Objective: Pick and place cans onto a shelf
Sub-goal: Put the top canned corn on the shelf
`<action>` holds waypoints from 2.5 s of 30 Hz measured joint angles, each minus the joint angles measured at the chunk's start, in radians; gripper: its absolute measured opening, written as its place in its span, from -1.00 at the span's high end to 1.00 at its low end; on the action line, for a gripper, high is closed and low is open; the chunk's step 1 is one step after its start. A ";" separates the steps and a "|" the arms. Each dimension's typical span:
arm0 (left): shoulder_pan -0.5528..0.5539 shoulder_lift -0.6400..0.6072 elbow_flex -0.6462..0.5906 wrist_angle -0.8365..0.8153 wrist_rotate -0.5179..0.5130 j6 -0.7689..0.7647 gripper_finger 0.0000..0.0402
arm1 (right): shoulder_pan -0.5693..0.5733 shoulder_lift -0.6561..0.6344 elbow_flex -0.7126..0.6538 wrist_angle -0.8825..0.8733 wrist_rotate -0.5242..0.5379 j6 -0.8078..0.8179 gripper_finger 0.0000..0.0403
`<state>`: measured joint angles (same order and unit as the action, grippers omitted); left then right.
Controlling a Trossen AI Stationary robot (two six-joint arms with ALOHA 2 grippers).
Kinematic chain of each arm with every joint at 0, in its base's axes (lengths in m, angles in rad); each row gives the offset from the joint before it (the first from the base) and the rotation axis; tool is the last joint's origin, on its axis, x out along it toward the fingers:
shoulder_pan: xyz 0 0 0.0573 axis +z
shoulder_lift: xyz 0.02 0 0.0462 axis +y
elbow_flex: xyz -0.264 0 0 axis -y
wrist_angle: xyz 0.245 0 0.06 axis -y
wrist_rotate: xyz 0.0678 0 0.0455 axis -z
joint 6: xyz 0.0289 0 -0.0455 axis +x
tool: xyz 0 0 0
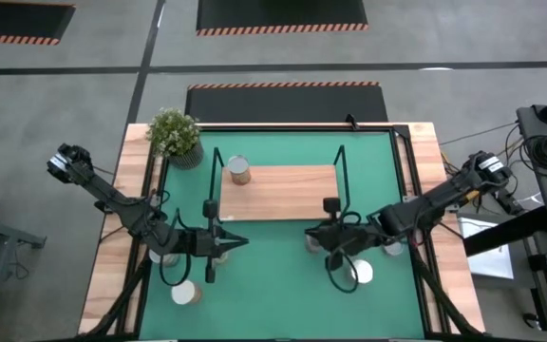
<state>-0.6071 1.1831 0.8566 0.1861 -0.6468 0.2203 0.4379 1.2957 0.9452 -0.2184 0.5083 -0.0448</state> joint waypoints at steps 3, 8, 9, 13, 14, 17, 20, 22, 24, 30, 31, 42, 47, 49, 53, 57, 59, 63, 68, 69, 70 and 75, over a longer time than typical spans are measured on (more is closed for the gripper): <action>0.000 0.000 0.000 0.006 0.000 0.000 1.00 | -0.015 0.002 0.012 -0.010 -0.008 -0.002 0.96; 0.000 0.000 0.000 0.009 0.000 -0.001 1.00 | -0.018 0.023 0.060 -0.021 -0.012 0.056 0.96; 0.000 0.000 0.000 0.009 0.000 -0.001 1.00 | -0.019 0.028 0.075 -0.033 -0.012 0.084 0.96; 0.000 0.000 0.000 0.014 0.000 -0.001 1.00 | -0.027 0.041 0.185 -0.289 -0.011 0.151 0.96; 0.000 0.000 0.000 0.014 0.000 -0.001 1.00 | -0.028 0.044 0.213 -0.360 -0.011 0.161 0.96; 0.000 0.000 0.000 0.014 0.000 -0.001 1.00 | -0.026 0.050 0.263 -0.483 -0.029 0.219 0.95; 0.000 0.000 0.000 0.014 0.000 -0.001 1.00 | -0.027 0.038 0.283 -0.521 -0.074 0.264 0.89; 0.000 0.000 0.000 0.014 0.000 0.000 1.00 | -0.026 0.038 0.294 -0.536 -0.090 0.297 0.78; 0.000 0.000 0.000 0.015 0.000 0.002 1.00 | -0.026 0.044 0.295 -0.551 -0.097 0.342 0.62; 0.000 0.000 0.000 0.016 0.000 0.003 1.00 | -0.026 0.067 0.284 -0.577 -0.090 0.393 0.00; 0.000 0.000 0.000 0.017 0.000 0.003 1.00 | -0.026 0.074 0.284 -0.582 -0.091 0.395 -0.10; 0.000 0.000 0.000 0.021 0.000 0.004 1.00 | -0.026 0.209 0.376 -0.679 -0.150 0.420 -0.82; 0.000 0.000 0.000 0.021 0.000 0.004 1.00 | -0.028 0.285 0.420 -0.760 -0.153 0.431 -0.85; 0.000 0.000 0.000 0.021 0.000 0.004 1.00 | -0.034 0.307 0.423 -0.765 -0.182 0.431 -0.85; 0.000 0.000 0.000 0.021 0.000 0.004 1.00 | -0.066 0.341 0.421 -0.772 -0.285 0.438 -0.85; 0.000 0.000 0.000 0.022 0.000 0.004 1.00 | -0.094 0.356 0.419 -0.774 -0.307 0.414 -0.85; 0.000 0.000 0.000 0.021 0.000 0.004 1.00 | -0.103 0.352 0.419 -0.775 -0.308 0.398 -0.85; 0.000 0.000 0.000 0.021 0.000 0.004 1.00 | -0.121 0.334 0.418 -0.772 -0.330 0.394 -0.85; 0.000 0.000 0.000 0.021 0.000 0.004 1.00 | -0.128 0.344 0.403 -0.760 -0.360 0.395 -0.85; 0.000 0.000 0.000 0.021 0.000 0.004 1.00 | -0.128 0.351 0.397 -0.755 -0.363 0.394 -0.85; 0.000 0.000 0.000 0.021 0.001 0.004 1.00 | -0.128 0.358 0.392 -0.750 -0.363 0.393 -0.85; 0.000 0.000 0.000 0.021 0.001 0.004 1.00 | -0.129 0.378 0.386 -0.740 -0.361 0.374 -0.71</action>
<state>-0.6071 1.1828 0.8562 0.2070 -0.6460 0.2241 0.3088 1.6734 1.3308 -0.9587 0.1474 0.3292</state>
